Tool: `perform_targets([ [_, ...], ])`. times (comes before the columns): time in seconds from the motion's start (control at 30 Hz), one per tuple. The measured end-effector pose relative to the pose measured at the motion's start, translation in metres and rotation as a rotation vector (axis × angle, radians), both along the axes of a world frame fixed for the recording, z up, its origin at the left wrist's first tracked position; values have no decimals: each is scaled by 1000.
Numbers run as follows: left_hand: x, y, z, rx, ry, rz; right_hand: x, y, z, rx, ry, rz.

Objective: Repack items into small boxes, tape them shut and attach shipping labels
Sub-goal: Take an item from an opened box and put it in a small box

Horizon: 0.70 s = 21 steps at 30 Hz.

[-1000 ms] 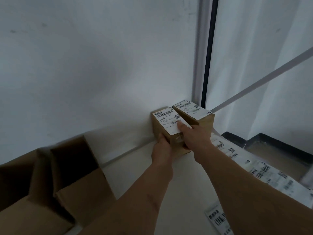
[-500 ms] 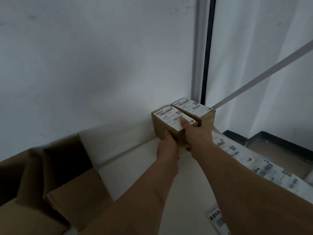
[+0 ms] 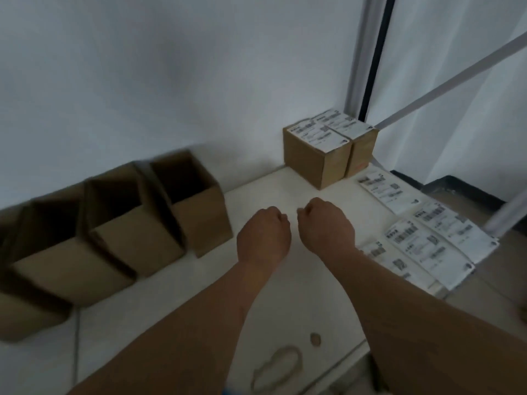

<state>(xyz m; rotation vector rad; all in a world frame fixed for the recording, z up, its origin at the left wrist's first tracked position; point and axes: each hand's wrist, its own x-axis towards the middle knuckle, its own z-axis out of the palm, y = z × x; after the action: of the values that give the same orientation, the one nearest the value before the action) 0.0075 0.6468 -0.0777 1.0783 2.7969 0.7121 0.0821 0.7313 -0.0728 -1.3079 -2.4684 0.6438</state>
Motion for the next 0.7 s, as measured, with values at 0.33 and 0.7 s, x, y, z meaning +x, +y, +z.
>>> perform_targets([
  [0.33,24,-244,45,-291,610,-227,32,-182,43,446,-218,517],
  [0.7,48,-484,112,-398,545,119,9,-403,92,390,-78,771],
])
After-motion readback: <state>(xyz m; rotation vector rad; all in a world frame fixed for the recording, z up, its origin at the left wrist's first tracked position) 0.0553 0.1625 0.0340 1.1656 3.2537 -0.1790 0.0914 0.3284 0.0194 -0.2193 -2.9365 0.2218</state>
